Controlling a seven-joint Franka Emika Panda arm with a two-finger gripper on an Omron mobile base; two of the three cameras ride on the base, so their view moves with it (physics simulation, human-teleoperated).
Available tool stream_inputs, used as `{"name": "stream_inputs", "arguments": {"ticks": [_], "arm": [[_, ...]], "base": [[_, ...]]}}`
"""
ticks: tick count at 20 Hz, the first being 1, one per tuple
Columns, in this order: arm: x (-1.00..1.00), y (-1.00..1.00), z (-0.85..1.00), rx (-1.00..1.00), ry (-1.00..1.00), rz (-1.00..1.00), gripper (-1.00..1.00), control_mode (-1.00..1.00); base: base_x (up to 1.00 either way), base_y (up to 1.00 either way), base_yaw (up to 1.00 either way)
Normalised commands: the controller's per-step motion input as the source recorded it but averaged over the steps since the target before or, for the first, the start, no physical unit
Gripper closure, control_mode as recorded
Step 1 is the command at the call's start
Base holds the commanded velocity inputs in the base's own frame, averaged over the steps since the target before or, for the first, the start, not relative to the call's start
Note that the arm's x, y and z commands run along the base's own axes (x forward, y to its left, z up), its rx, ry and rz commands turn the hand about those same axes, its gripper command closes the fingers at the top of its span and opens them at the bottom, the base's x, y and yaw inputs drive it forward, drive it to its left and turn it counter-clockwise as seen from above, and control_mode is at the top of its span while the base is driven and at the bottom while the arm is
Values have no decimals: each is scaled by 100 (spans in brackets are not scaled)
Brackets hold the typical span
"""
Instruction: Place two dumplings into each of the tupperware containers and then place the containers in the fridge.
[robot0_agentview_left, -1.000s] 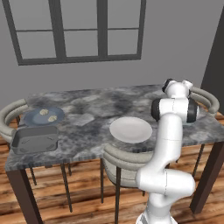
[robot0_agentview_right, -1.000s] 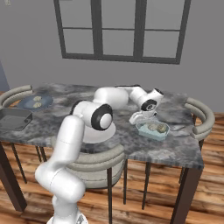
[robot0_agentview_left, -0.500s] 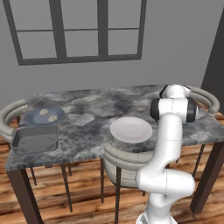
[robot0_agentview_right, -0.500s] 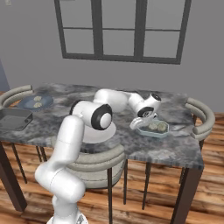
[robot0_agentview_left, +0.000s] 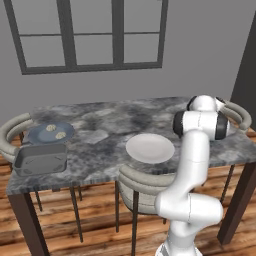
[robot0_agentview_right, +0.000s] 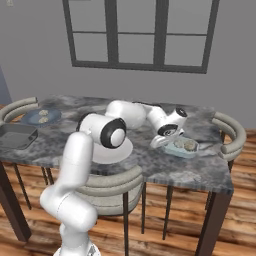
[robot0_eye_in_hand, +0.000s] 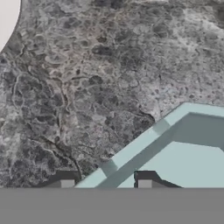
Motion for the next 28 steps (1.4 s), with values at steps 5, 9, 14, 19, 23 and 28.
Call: {"name": "stream_inputs", "arguments": {"ticks": [5,9,14,19,23,28], "arm": [[-85,-9,70,-10,-14,-11,100,-100],[-99,9,100,-8,-50,-9,100,-100],[-100,60,100,-12,-51,-2,100,-100],[-85,100,100,-20,-4,9,100,-100],[-81,93,100,-30,0,28,100,-100],[-81,73,52,-25,8,38,100,-100]], "base": [[0,0,0],[0,0,0],[0,0,0],[0,0,0],[0,0,0],[0,0,0]]}}
